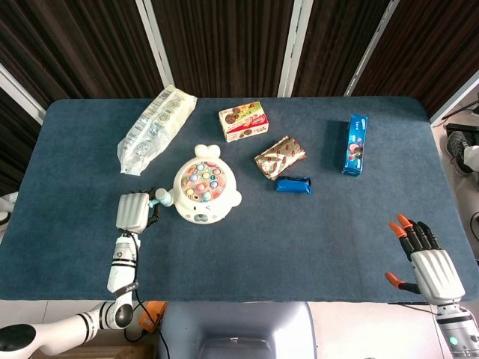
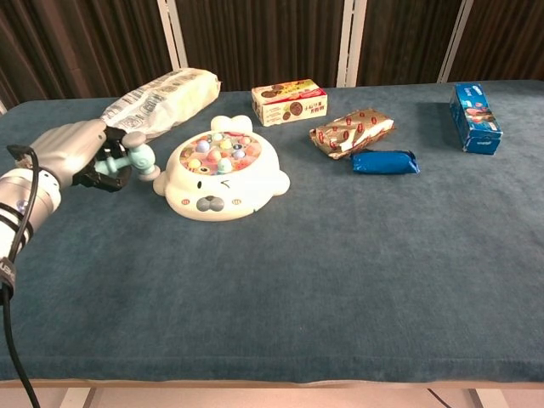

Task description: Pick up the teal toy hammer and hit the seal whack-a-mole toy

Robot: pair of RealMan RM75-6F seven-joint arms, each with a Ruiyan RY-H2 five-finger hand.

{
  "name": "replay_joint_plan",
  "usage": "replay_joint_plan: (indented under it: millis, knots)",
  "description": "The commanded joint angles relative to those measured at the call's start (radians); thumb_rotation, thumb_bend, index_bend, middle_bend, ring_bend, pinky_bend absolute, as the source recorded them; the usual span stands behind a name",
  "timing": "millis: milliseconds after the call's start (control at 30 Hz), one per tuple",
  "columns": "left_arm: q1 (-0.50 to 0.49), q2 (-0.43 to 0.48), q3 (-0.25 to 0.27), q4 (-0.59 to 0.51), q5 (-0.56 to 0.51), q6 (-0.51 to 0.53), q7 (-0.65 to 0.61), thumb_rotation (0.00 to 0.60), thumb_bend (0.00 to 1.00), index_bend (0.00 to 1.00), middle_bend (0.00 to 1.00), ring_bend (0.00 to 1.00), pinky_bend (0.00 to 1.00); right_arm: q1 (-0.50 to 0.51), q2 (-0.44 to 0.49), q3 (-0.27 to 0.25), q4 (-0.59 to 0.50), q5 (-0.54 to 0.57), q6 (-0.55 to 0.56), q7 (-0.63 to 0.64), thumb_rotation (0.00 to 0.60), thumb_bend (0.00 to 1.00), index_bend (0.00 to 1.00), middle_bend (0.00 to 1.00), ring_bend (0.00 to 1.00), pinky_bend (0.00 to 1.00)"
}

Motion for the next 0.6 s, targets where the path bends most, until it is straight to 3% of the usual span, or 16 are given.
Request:
replay_joint_plan:
  millis: [33, 467, 533, 600]
  knots:
    - [0.007, -0.049, 0.019, 0.098, 0.023, -0.025, -0.025, 0.6, 0.72, 0.62, 0.83, 0.84, 1.0, -0.001, 0.003, 0.0, 0.003, 0.001, 0.001, 0.009, 0.6, 0.31, 0.0, 0.0, 0.0, 0.0]
    - [0.023, -0.104, 0.017, 0.23, 0.053, -0.098, -0.065, 0.6, 0.64, 0.58, 0.72, 0.71, 1.0, -0.004, 0.005, -0.003, 0.007, -0.002, 0.005, 0.014, 0.6, 0.31, 0.0, 0.0, 0.0, 0.0]
    - [0.025, -0.104, 0.014, 0.231, 0.058, -0.102, -0.07, 0.6, 0.59, 0.54, 0.68, 0.67, 0.96, -0.003, 0.005, -0.004, 0.007, -0.002, 0.003, 0.015, 0.6, 0.31, 0.0, 0.0, 0.0, 0.0]
    - [0.027, -0.099, 0.012, 0.227, 0.064, -0.11, -0.076, 0.6, 0.53, 0.47, 0.61, 0.6, 0.86, -0.003, 0.005, -0.004, 0.008, -0.002, 0.003, 0.015, 0.6, 0.31, 0.0, 0.0, 0.0, 0.0]
